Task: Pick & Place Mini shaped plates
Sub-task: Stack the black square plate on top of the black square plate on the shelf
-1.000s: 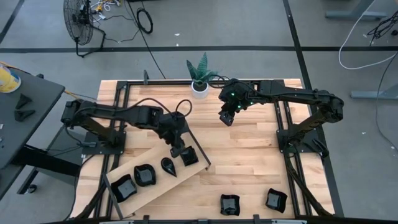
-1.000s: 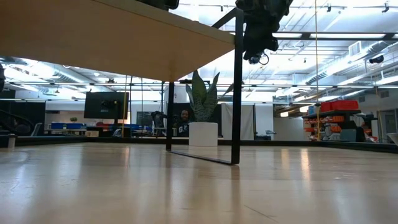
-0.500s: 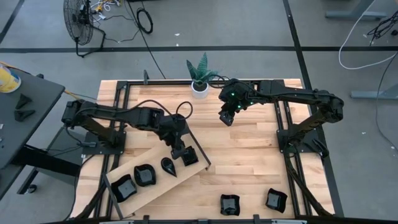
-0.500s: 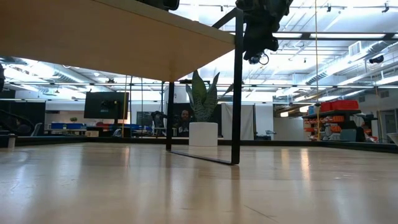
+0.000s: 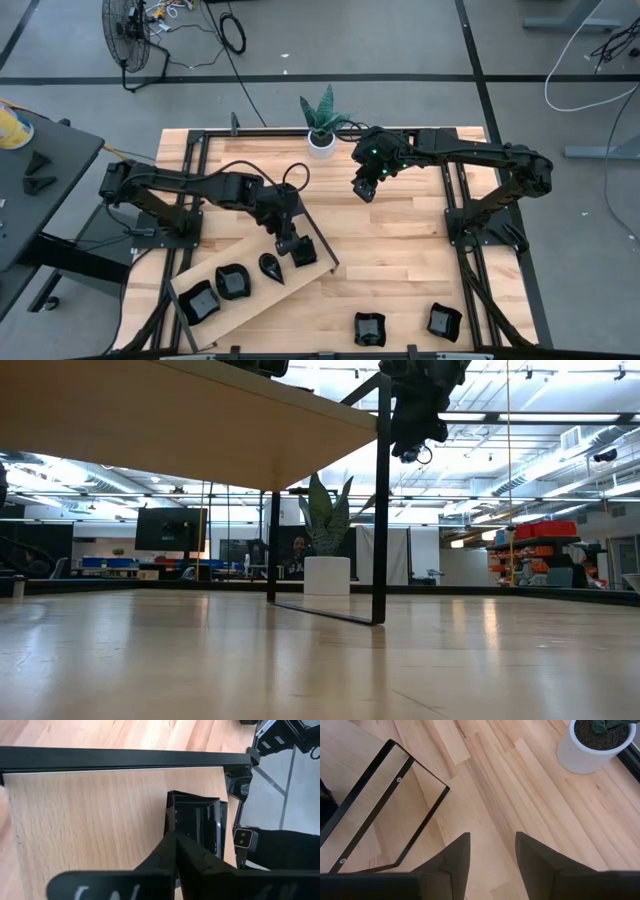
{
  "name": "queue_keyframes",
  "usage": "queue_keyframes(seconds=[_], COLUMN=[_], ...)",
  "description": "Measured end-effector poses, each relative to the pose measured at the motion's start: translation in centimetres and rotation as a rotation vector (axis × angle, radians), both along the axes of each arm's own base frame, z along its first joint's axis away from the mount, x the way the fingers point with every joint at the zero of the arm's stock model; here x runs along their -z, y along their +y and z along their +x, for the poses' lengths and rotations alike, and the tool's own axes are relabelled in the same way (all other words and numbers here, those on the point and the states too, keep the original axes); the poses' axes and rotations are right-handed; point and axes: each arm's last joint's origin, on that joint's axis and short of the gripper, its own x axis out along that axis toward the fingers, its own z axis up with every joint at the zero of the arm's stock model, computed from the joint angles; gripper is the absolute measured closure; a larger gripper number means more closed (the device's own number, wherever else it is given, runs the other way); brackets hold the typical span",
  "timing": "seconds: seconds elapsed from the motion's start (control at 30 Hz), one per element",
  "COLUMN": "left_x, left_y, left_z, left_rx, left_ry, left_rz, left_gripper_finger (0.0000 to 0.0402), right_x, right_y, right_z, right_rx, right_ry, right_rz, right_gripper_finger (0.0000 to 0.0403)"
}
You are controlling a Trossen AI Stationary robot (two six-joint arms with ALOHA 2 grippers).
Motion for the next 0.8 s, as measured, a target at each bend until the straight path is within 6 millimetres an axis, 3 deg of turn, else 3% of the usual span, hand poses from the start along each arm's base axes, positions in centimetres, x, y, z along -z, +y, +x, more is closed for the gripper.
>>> queue_keyframes(seconds=[0.8], left_x=[-0.90], left_y=[0.18], left_z=[0.15], left_rx=[0.105], left_ry=[-0.088], left_rz=[-0.064], left_gripper_finger=[0.0400], right_x=[0.01], right_y=[-0.01], right_z=[-0.01], right_rx=[-0.001], right_ry=[0.001], right_rz=[-0.001], right_gripper_finger=[0.0243])
